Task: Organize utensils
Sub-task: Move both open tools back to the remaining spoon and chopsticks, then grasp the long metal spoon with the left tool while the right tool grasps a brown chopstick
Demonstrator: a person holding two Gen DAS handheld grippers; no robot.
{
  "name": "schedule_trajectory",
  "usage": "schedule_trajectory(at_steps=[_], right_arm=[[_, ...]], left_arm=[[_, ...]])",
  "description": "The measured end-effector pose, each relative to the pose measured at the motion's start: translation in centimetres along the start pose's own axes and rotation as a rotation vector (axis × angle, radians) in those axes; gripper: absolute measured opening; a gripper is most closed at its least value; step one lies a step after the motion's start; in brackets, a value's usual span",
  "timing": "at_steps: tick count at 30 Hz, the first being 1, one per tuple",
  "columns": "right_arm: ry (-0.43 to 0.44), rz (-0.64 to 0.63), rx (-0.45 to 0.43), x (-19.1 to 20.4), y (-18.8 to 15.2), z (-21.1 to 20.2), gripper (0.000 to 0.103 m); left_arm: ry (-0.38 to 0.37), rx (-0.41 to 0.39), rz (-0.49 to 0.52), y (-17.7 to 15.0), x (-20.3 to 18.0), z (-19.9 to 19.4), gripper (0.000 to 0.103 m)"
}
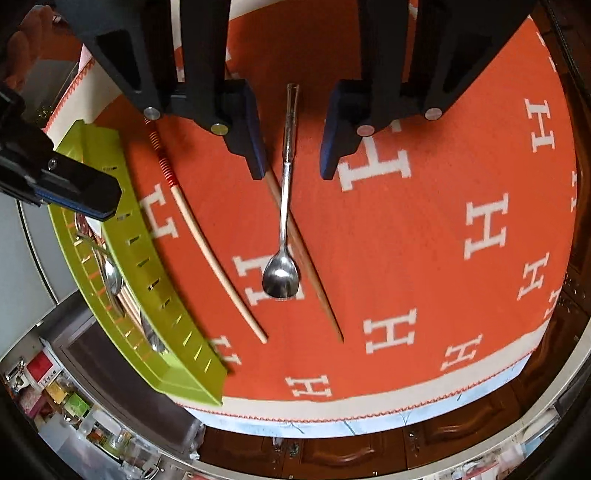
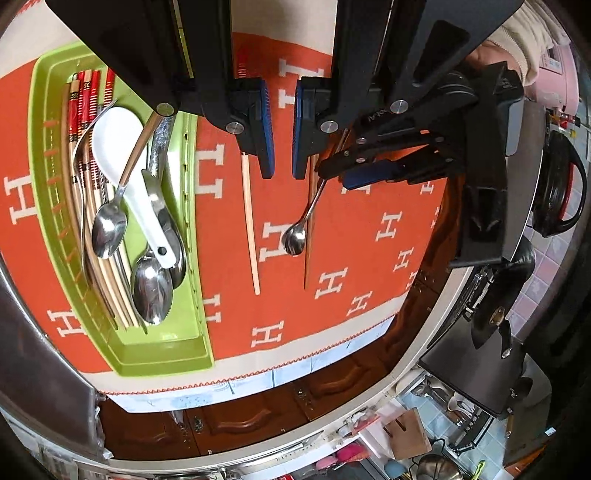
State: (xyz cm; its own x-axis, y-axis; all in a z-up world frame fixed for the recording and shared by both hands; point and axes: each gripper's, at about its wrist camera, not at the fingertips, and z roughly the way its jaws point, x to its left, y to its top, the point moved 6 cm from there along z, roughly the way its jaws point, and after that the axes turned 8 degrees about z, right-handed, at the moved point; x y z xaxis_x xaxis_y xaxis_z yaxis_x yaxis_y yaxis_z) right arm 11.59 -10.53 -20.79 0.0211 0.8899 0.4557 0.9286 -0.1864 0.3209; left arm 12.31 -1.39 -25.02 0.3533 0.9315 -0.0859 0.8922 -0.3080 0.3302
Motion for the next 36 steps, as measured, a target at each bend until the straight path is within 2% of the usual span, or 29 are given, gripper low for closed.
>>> schedule_trajectory(at_steps=[9,17,19,21,22,26,30,34,36], right_arm=[[-0.011,-0.013,0.028,0.2,-0.2,1.6,0.01],[-0.032,-0.02,0.046,0.4,-0.6,3.1,0.01],[-0.036,-0.019,0.05,0.5,-0.7,3.6,0.01],[-0.042,-0.021,0.056,0.6,-0.7,4.1,0.01],[-0.042,-0.02,0.058,0.6,-0.9,4.2,0.01],[-0.046,-0.033,0.067,1.3,-0.9,5.2,0.01],[-0.048,-0.063,0.084,2.6,-0.7,6.9,0.01],[-0.046,-0.093,0.106,4.1,-0.5,9.2,0.02],[-0.046,-0.114,0.111,4.9,-0.5,10.1,0.021]], left_arm=[[0.036,-0.009,0.008,0.2,0.7,0.5,0.026],[0.116,-0.043,0.067,2.5,0.0,1.4,0.029],[0.117,-0.049,0.068,2.8,0.0,1.4,0.029],[0.104,-0.058,0.068,3.1,0.0,1.3,0.009],[0.096,-0.056,0.063,3.3,0.1,1.3,0.004],[0.026,-0.064,-0.027,3.1,1.3,0.9,0.002],[-0.006,-0.084,-0.109,2.1,2.7,0.0,0.002],[-0.023,-0.118,-0.152,1.2,4.0,-1.5,0.002],[-0.022,-0.126,-0.166,0.7,4.3,-2.0,0.002]])
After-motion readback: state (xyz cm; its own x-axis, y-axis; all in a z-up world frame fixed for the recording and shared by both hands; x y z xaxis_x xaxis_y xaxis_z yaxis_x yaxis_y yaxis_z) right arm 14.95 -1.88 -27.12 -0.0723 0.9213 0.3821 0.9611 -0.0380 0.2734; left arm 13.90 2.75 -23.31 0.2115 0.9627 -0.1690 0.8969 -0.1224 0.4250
